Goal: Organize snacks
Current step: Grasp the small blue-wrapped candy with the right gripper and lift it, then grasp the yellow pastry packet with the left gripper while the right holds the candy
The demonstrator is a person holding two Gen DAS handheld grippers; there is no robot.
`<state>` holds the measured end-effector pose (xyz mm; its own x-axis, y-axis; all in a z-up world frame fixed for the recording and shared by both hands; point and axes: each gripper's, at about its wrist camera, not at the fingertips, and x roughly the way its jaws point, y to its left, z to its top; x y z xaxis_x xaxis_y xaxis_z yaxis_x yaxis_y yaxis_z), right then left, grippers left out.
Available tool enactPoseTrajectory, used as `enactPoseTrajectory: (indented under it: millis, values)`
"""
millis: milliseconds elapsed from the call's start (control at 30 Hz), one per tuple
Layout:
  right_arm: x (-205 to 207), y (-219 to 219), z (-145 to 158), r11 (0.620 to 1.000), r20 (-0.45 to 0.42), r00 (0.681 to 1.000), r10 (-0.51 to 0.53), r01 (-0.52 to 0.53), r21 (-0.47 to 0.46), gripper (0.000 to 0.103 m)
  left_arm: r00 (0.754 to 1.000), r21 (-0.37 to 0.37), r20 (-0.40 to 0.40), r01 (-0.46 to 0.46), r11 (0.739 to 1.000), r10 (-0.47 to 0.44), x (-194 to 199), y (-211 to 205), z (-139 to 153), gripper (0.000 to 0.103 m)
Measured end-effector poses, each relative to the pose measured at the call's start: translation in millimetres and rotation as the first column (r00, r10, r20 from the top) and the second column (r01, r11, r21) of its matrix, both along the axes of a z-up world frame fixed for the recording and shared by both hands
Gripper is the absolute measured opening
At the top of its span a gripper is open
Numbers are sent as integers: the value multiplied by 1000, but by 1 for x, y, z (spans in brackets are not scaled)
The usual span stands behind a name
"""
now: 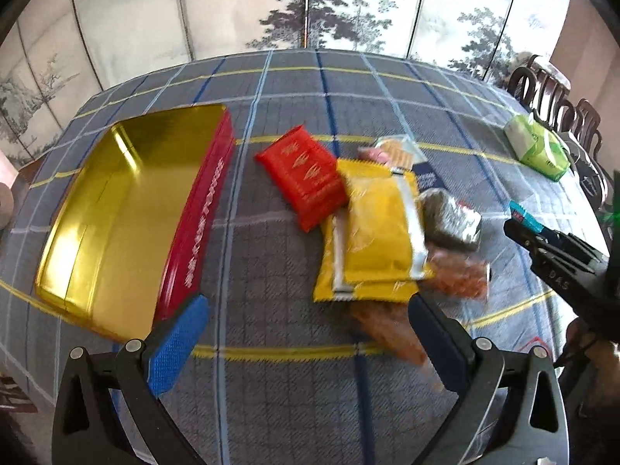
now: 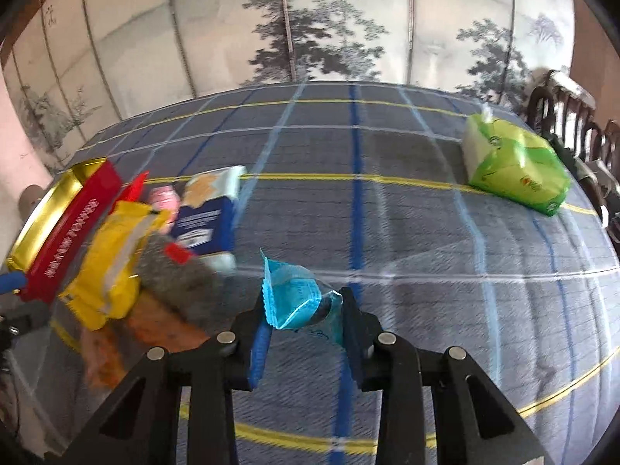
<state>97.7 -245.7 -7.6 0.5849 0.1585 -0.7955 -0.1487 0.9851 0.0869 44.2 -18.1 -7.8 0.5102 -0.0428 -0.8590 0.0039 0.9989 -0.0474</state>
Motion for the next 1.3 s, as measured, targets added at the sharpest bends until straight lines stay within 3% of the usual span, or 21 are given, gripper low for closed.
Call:
enactPoseTrajectory:
  millis: [233,567,733,967,1200,1300]
  values:
    - [16,-14,-7,999,28,999,-41,42,-33,33,999,-17,5,45,999,-45,22,-19,-3,102]
    - [27,-23,-18,997,36,997,-75,76,-29,33,996,55,-4,88,995,-88,45,-46,-15,101]
    - [30,-24,-19,997,31,996,-78,79,-15,33,996,68,-29,88,994,-86,55,-47,-26,88]
    - [33,-25,-22,997,8,997,-79,79,0,33,995,63,-45,96,993,-93,62,-50,-34,86]
    - [34,-22,-22,997,7,997,-79,79,-2,32,993,18,-43,107,994,-107,61,-47,-35,58]
    - [33,-23,-22,997,7,997,-78,78,-4,32,994,-4,-36,105,994,-105,60,-43,-33,55]
